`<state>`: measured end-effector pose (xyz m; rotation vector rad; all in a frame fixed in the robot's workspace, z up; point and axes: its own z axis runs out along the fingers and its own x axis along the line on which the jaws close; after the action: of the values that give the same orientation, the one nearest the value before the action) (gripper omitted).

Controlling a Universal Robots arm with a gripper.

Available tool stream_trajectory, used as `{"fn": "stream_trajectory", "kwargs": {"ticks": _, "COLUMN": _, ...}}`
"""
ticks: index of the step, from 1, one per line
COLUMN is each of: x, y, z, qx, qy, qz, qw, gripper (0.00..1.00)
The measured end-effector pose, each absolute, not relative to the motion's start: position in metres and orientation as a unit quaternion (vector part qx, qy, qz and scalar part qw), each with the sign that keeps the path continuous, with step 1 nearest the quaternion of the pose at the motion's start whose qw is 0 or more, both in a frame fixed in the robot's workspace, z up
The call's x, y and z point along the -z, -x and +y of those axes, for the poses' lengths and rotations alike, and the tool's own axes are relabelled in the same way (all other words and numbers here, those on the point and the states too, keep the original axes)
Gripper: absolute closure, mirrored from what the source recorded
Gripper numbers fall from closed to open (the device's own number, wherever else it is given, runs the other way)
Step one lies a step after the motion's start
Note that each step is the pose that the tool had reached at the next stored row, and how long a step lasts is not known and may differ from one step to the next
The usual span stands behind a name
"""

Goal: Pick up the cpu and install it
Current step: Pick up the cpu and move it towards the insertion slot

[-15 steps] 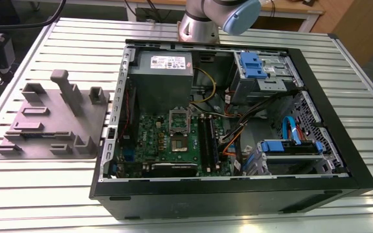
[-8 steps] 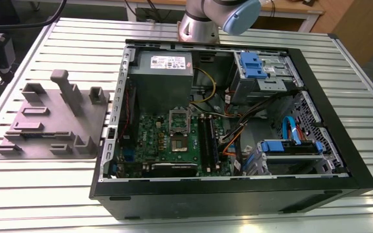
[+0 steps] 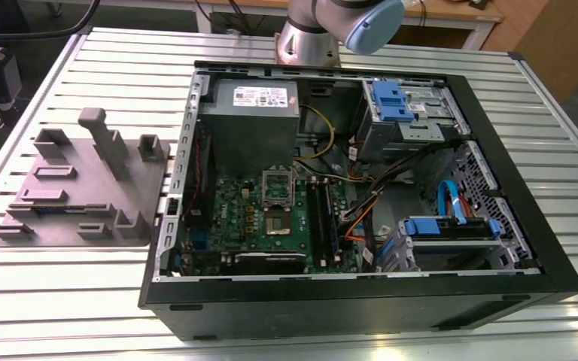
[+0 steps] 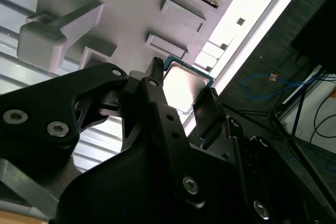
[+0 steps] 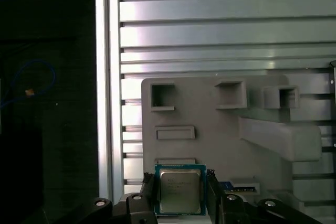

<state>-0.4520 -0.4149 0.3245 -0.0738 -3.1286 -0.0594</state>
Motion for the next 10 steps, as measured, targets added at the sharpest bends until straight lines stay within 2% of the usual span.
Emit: {"fn": "stream_trajectory", "kwargs": {"ticks": 10, "x": -0.3355, "y": 0.452, "z": -0.4149, "qx": 0.019, "qy": 0.024, "qz": -1.0, "qw": 0.006, "gripper": 0.53}}
